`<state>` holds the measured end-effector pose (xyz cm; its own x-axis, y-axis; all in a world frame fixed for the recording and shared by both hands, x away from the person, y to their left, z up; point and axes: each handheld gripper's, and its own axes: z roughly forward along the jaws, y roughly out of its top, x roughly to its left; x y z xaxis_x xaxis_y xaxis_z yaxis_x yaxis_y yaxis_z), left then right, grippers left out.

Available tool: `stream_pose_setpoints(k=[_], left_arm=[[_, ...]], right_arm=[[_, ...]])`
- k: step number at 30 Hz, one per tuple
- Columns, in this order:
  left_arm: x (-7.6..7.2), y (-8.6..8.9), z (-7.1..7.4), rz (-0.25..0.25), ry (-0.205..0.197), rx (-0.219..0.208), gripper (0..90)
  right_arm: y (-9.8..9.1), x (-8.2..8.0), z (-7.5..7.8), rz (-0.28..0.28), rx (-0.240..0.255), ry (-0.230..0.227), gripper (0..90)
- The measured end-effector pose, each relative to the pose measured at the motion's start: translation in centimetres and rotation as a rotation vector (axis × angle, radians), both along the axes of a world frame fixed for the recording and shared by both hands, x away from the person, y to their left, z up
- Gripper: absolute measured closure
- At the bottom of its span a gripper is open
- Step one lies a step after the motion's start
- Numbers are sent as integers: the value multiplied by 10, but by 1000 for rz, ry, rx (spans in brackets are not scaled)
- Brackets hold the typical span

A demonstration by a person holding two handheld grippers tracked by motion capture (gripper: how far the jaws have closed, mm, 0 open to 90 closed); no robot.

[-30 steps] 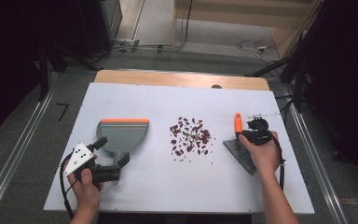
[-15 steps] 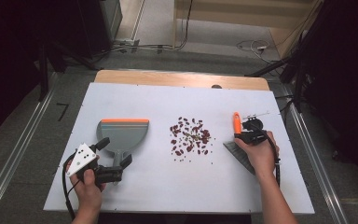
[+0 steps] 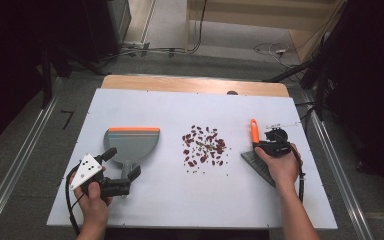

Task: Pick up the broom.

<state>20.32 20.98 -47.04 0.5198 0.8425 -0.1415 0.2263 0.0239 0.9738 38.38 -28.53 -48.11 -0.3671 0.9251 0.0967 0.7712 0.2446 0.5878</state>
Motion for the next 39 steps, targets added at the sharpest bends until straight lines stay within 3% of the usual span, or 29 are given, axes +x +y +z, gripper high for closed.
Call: stream_pose_setpoints(k=[2,4,7,12,21,29,34,39], left_arm=[[-1,1,1,2,-1,-1,0],[-1,1,1,2,-1,1,0],[-1,1,1,2,-5,0,0],[-1,0,3,3,-6,3,0],[-2,-1,4,-3,-12,1,0],[-2,-2,7,-7,-22,-1,0],[-3,-7,10,-21,-29,1,0],[-2,-13,12,-39,-32,3,0]], right_arm=[[-2,-5,2,-1,10,-39,675],[-4,-11,5,19,56,-89,676],[-9,-17,7,13,78,-121,677],[-17,-28,9,17,152,-211,677],[-26,-45,19,-22,259,-378,682],[-27,-57,44,6,371,-492,688],[-15,-66,62,35,396,-557,688],[-3,-74,76,63,420,-591,689]])
